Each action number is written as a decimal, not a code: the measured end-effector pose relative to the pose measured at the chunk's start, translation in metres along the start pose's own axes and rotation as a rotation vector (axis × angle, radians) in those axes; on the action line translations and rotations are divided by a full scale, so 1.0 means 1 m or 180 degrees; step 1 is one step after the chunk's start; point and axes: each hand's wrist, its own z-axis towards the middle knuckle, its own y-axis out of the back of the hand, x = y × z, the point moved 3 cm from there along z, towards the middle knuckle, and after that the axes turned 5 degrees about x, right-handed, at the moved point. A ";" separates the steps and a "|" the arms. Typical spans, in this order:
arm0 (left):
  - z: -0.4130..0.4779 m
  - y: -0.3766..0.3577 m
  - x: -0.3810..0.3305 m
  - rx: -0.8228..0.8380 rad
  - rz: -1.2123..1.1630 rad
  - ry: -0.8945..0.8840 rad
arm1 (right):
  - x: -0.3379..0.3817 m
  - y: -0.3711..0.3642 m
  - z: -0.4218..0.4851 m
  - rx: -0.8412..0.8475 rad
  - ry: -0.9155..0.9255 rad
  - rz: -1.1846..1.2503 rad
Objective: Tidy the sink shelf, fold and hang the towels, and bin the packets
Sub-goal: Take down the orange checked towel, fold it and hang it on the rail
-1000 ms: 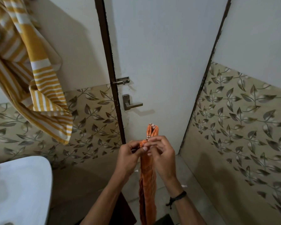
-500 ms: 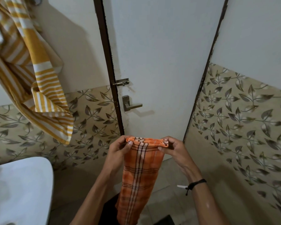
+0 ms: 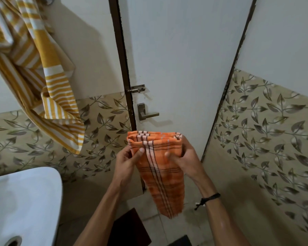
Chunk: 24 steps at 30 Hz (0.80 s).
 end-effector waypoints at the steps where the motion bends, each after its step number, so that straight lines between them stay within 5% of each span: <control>1: 0.002 -0.002 -0.004 -0.0028 -0.0046 -0.0054 | -0.004 0.001 0.000 0.0104 -0.0207 -0.0140; 4: 0.008 -0.004 -0.013 0.0042 -0.0125 0.0015 | -0.019 0.004 -0.006 -0.0013 -0.0486 0.0011; 9: -0.008 -0.004 0.018 0.0892 0.0518 0.0996 | -0.007 0.002 -0.004 -0.0261 -0.0300 0.0471; 16: -0.016 -0.015 0.032 0.0533 -0.0127 0.0941 | -0.040 0.007 -0.018 0.0106 -0.1344 0.0642; 24: -0.009 0.002 0.024 -0.0055 -0.0492 0.1357 | -0.055 -0.008 -0.027 -0.0109 -0.1430 0.1149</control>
